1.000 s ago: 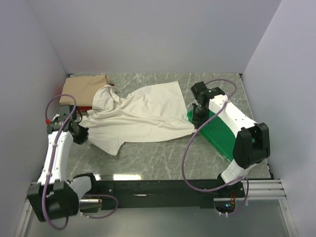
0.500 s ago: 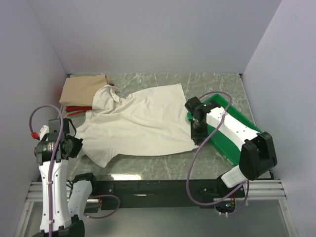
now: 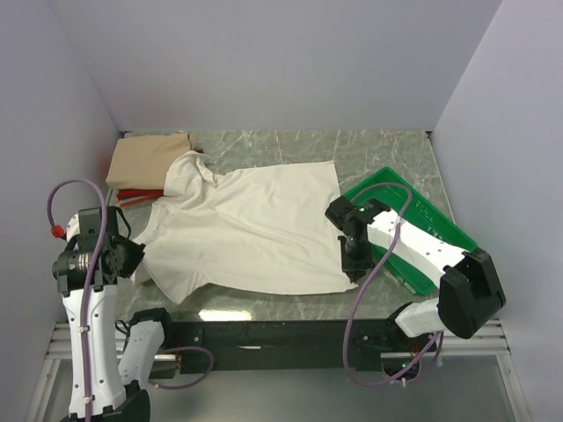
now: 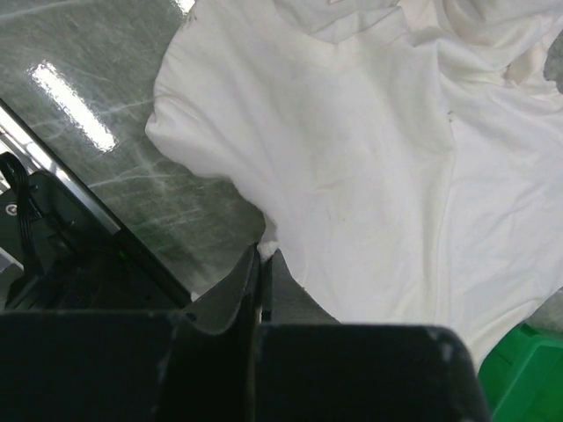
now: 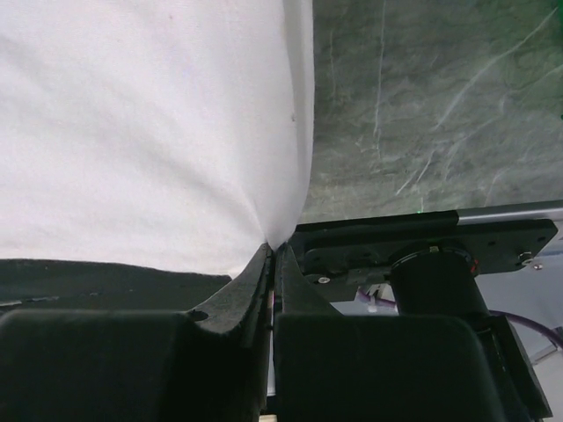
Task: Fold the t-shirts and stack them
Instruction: Fold the tshirt
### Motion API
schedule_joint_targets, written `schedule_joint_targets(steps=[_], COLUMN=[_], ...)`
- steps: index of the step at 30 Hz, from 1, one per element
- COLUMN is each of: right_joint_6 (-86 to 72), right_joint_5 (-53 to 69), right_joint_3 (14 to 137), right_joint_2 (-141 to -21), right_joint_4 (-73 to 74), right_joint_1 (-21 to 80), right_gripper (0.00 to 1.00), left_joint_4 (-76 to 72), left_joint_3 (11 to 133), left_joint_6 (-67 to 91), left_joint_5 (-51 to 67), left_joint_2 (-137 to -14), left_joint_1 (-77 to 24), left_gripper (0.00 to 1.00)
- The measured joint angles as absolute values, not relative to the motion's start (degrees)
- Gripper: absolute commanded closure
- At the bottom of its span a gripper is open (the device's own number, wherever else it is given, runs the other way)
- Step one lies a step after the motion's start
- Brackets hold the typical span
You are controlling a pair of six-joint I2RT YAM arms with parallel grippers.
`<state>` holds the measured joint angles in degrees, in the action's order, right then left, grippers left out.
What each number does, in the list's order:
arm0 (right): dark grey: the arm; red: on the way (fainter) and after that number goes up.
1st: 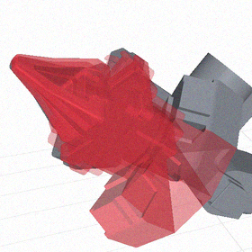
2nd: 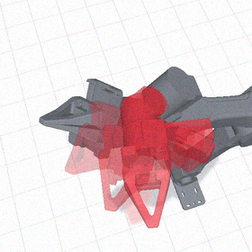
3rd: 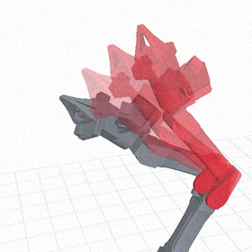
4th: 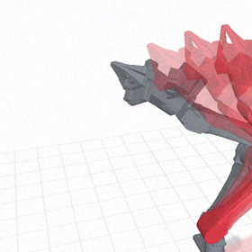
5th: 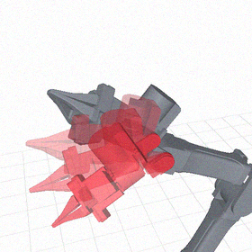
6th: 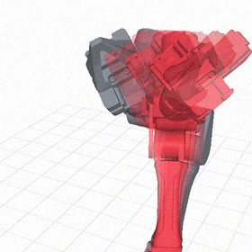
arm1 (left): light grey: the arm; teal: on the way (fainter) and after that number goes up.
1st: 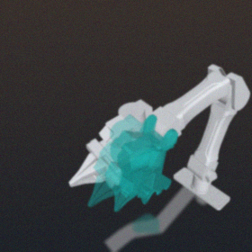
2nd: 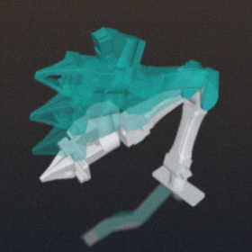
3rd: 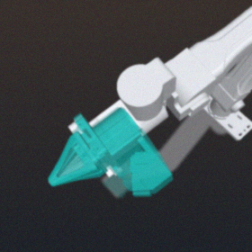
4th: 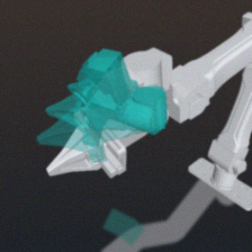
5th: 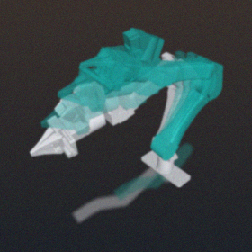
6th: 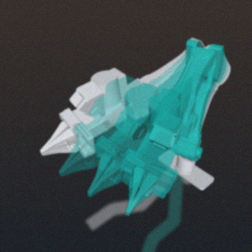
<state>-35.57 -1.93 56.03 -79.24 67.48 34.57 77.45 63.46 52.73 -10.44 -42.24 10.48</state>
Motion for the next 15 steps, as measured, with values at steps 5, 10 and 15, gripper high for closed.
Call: schedule_joint_targets(steps=[5, 10, 15], right_joint_6=[-36.29, -36.14, -35.0], right_joint_5=[-2.02, -2.57, -2.98], right_joint_3=[56.53, 59.46, 63.83], right_joint_2=[-81.08, -85.49, -89.52], right_joint_4=[67.77, 68.16, 68.27], right_joint_1=[34.74, 34.26, 31.64], right_gripper=[1.0, 1.0, 1.0], left_joint_4=[77.12, 73.6, 67.85], left_joint_3=[63.46, 63.55, 64.97], left_joint_6=[50.85, 48.23, 44.25], left_joint_5=[-10.37, -9.96, -7.6], left_joint_2=[-45.15, -51.62, -59.77], left_joint_1=[10.48, 10.48, 10.48], left_gripper=[1.0, 1.0, 1.0])
